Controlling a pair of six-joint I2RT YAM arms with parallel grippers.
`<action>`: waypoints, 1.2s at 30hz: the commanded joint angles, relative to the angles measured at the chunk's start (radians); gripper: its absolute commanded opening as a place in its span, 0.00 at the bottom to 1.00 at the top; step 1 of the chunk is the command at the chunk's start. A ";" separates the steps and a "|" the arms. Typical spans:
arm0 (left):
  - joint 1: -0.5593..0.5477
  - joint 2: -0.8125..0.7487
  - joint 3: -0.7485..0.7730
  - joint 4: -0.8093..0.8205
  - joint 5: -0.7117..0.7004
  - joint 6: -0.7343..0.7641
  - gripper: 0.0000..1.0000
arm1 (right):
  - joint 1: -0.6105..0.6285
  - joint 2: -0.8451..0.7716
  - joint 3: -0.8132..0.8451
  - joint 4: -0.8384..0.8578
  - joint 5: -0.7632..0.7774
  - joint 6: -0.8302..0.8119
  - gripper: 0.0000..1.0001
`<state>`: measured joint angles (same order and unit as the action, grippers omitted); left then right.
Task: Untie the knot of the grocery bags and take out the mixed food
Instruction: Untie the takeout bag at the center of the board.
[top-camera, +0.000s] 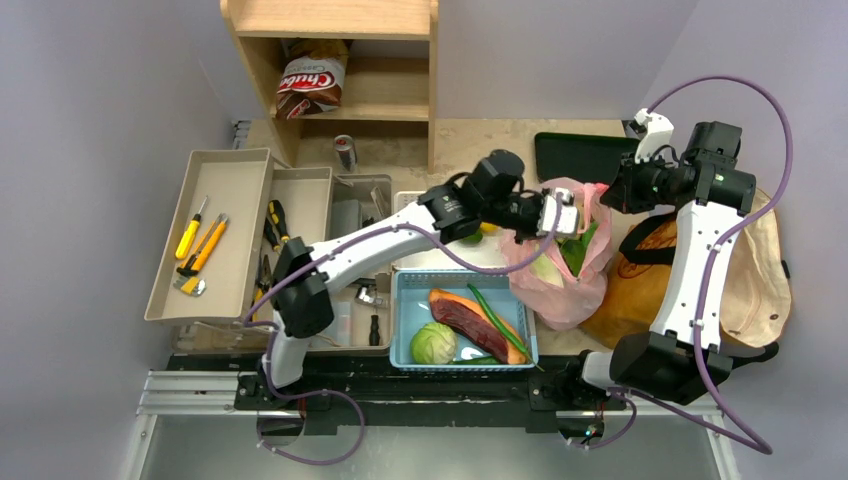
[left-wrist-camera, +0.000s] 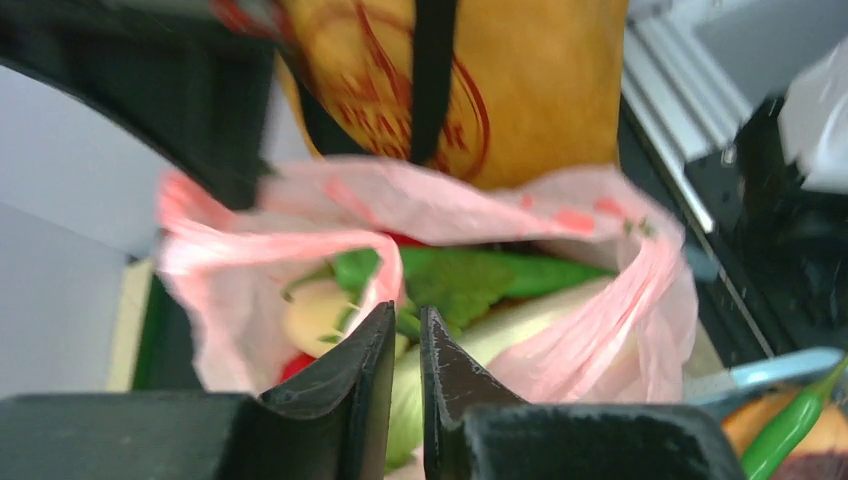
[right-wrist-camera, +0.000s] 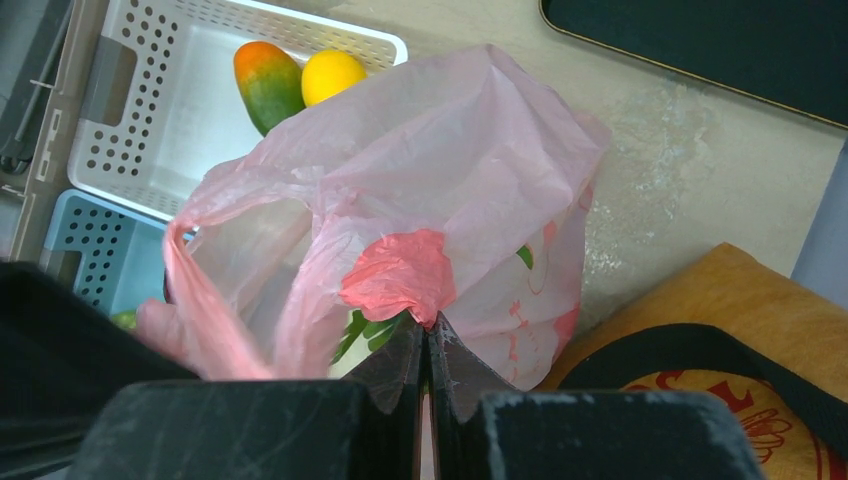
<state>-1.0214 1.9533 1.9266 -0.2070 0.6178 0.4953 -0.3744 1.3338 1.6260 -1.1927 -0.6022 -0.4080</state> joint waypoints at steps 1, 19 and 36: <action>-0.032 0.046 0.038 -0.151 -0.046 0.243 0.13 | -0.003 -0.039 -0.003 0.005 -0.048 0.014 0.00; -0.088 0.206 0.117 -0.424 -0.113 0.807 0.54 | -0.003 -0.044 -0.040 0.000 -0.052 0.002 0.00; -0.098 0.395 0.266 -0.533 -0.230 1.020 0.33 | -0.004 -0.033 -0.054 -0.022 -0.052 -0.020 0.00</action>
<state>-1.1107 2.2997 2.1368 -0.7326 0.4423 1.4406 -0.3744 1.3151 1.5780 -1.2140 -0.6243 -0.4137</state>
